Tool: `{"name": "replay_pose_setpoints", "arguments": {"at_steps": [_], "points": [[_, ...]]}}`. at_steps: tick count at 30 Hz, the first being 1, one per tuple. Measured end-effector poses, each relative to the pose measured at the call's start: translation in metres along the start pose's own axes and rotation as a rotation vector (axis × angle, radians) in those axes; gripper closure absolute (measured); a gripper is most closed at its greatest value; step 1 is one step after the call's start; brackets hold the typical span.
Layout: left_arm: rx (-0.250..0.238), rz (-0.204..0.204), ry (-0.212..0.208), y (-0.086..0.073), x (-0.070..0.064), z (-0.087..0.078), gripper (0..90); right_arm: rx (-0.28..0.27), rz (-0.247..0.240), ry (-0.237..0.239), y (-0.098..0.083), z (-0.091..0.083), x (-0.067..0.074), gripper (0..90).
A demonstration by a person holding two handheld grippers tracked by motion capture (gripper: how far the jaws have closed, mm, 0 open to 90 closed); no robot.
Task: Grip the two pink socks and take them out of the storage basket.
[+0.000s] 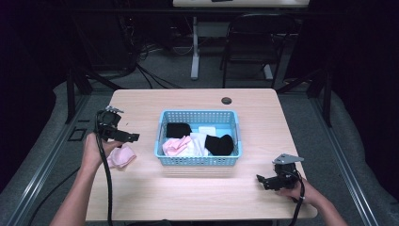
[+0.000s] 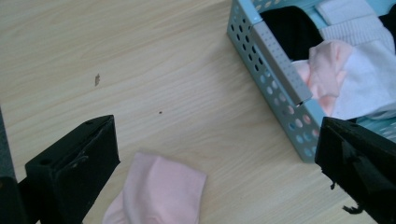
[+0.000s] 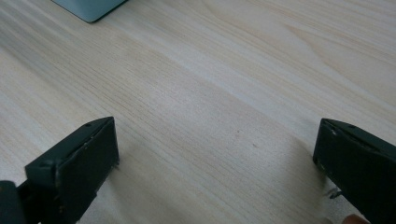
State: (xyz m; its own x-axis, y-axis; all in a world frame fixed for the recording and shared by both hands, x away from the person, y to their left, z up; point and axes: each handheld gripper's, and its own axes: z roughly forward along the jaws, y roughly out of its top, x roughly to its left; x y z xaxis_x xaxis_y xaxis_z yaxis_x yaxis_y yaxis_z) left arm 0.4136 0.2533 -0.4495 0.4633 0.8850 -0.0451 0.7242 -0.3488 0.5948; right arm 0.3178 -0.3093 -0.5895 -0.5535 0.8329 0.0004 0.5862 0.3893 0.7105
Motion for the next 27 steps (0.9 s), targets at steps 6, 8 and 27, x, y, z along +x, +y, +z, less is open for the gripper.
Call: {"name": "replay_pose_setpoints", "arguments": {"at_steps": [6, 8, 27], "points": [[-0.015, 0.029, -0.039, 0.012, -0.010, 0.004, 0.0, -0.003, 0.001, 0.000, 0.000, 0.000, 0.000, 0.0], [-0.014, 0.036, -0.051, 0.016, -0.015, 0.006, 0.0, -0.001, 0.002, 0.002, 0.000, 0.000, 0.000, 0.0], [0.002, 0.166, -0.157, 0.056, -0.064, 0.033, 0.0, 0.004, 0.000, -0.008, 0.000, -0.001, 0.000, 0.0]]}}
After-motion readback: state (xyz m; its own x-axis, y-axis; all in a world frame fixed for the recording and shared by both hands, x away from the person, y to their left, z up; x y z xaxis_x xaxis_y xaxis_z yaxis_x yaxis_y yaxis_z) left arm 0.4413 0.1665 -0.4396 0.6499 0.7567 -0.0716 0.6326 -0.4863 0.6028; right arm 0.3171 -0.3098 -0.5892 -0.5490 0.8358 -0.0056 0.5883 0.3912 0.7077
